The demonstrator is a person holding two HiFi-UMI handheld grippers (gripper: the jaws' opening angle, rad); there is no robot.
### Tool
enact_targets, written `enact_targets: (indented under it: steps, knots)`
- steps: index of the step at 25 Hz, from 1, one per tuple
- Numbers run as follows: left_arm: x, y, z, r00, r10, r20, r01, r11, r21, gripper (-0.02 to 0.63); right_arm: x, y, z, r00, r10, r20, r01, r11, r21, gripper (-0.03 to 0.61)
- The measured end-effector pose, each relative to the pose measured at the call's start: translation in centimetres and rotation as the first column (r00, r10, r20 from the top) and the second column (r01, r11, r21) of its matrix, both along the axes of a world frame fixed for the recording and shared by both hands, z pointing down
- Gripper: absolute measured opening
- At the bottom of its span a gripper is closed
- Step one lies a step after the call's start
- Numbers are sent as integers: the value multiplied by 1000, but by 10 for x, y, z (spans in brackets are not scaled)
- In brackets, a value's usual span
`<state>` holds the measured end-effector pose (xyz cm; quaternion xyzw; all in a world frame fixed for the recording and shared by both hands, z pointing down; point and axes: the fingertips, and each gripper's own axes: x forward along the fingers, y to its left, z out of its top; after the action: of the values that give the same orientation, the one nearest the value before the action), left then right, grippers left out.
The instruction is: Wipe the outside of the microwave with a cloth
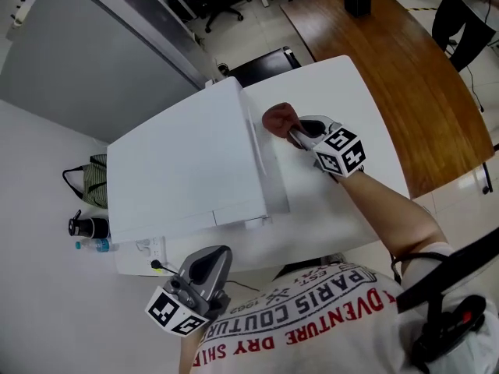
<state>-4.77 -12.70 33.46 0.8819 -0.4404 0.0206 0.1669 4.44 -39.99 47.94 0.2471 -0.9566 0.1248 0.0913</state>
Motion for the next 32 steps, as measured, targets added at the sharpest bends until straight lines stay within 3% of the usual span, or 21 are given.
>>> enact_targets:
  steps: [6,13,16,19,27,32]
  knots:
    - [27,35,-2,1000,-21,-3,21,1000,19,6,53,123,-60,971,-145,188,156,987,-44,44]
    - [43,67,10,999,-11,-36,11,1000,-9,6,73,284,-99,872,-321,370,396,907,-146,46]
    - [47,76,8,999,31,-38,-31,1000,-3,6,66,329,-106,863,-338,376,417,896,-153,46]
    - [35,94,3,996,84,-14,-84,996,3,6,43,356,-109,845,-309,437,426,882,-200,44]
    - [-71,180,13,991,126,-43,-126,992,-8,6,-72,434,-97,879,-257,401,364,906,-216,44]
    - [-122,208,13,985,145,-94,-146,989,4,6,-132,478,-108,856,-213,472,364,896,-256,43]
